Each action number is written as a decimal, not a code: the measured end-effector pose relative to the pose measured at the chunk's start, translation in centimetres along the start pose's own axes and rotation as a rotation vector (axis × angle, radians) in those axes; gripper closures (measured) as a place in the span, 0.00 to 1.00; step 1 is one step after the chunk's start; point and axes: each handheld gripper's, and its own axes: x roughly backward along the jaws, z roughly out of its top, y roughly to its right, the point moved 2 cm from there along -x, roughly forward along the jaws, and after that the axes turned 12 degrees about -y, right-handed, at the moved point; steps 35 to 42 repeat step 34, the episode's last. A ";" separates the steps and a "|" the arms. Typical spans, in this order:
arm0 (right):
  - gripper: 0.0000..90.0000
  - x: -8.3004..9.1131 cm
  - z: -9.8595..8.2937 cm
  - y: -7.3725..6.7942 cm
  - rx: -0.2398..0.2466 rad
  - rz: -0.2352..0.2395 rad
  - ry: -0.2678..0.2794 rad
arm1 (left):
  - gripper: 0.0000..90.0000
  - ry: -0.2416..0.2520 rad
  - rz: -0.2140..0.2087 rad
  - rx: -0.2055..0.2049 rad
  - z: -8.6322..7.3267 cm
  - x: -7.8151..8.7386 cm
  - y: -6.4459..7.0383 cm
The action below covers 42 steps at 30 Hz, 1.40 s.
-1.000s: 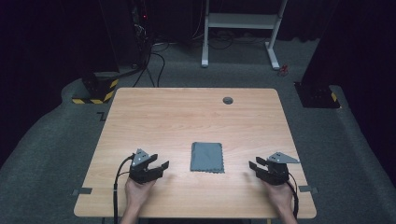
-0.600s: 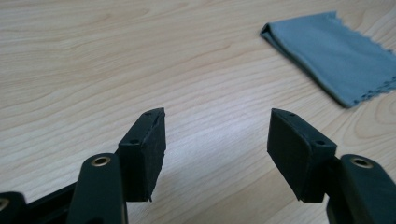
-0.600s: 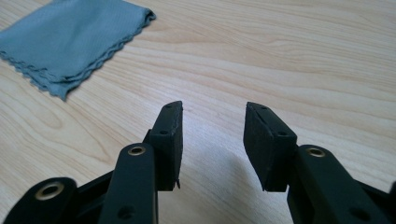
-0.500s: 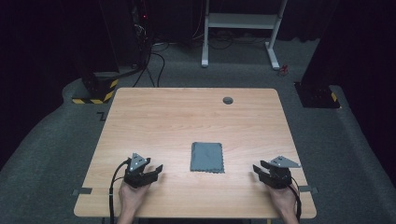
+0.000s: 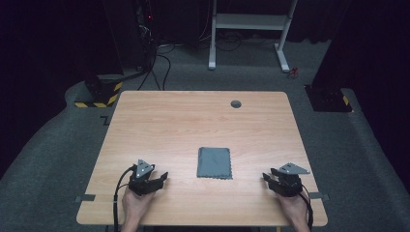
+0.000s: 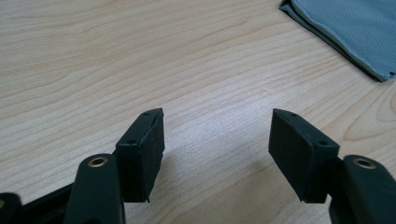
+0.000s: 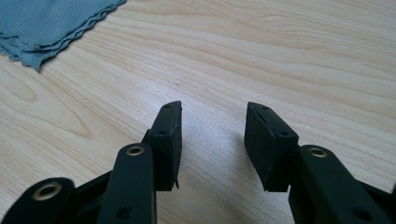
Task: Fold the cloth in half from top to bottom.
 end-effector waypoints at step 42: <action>0.41 -0.2 -0.1 0.0 -0.012 -0.020 -0.027 | 0.33 -0.056 0.005 -0.022 0.2 -0.5 0.4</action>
